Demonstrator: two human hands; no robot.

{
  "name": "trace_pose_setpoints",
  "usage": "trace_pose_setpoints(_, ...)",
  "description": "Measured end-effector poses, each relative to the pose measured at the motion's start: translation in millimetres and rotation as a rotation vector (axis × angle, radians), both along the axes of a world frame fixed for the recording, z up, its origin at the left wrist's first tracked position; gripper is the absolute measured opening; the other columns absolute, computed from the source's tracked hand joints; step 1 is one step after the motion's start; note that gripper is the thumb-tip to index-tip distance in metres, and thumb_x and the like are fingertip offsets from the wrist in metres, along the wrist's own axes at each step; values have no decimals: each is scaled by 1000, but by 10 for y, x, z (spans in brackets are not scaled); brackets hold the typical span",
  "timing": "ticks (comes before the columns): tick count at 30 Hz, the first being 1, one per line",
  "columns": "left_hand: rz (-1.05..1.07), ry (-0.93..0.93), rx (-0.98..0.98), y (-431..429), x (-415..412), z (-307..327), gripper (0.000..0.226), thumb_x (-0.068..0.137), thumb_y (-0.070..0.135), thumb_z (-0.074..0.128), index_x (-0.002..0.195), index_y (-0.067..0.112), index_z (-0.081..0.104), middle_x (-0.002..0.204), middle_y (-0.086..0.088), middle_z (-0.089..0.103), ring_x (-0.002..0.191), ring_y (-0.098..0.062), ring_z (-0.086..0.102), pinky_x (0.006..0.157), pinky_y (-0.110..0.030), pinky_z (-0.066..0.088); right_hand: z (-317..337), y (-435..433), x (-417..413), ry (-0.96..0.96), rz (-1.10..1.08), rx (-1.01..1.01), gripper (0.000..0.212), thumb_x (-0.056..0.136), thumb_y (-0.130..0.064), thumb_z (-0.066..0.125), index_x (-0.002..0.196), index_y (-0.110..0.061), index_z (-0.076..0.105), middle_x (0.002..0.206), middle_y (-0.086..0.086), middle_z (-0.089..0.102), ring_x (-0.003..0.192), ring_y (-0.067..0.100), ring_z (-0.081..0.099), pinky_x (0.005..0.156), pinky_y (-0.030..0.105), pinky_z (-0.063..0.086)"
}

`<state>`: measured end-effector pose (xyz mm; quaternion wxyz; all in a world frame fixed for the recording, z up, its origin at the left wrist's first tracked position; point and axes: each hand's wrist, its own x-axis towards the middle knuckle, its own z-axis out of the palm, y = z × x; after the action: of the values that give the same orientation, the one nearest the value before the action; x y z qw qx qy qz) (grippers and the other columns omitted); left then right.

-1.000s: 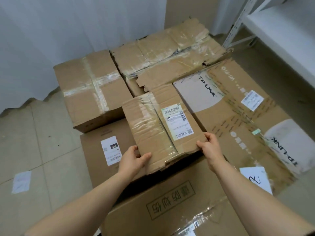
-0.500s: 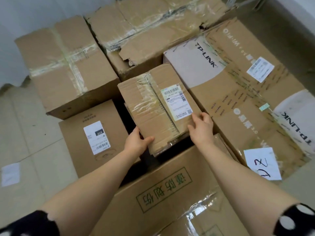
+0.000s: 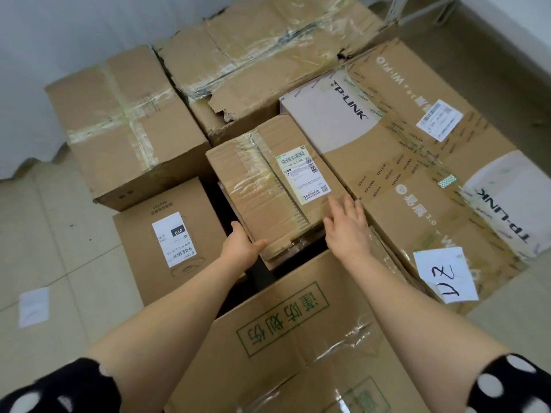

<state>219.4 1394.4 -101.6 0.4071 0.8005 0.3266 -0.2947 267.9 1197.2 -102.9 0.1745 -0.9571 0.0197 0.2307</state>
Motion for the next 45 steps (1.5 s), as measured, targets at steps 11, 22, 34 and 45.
trace_pose_setpoints(11,2,159,189,130,-1158,224,46,90,29,62,129,10,46,129,-13,54,116,-29,53,93,-37,47,214,-438,-1214,209,-348,24,61,99,-23,46,152,-24,16,159,9,12,147,30,6,119,43,13)
trace_pose_setpoints(22,524,318,257,431,-2092,-86,99,86,31,69,151,6,-1,152,-27,17,138,-45,23,112,-54,26,-14,-666,-2346,244,-780,-30,75,93,-7,53,151,-3,5,157,18,-6,144,35,7,115,42,21)
trace_pose_setpoints(34,651,325,206,180,-2809,-528,55,96,34,50,126,-12,44,127,-27,51,111,-49,53,93,-46,47,-259,-1012,-2741,233,-975,21,74,94,2,46,146,11,-6,149,29,23,135,40,33,107,42,30)
trace_pose_setpoints(45,599,243,156,390,-2491,-528,43,93,23,57,119,-10,45,127,-29,53,107,-45,59,88,-49,52,-355,-796,-2493,250,-837,29,75,95,0,46,145,11,-8,148,25,22,131,37,38,103,37,34)
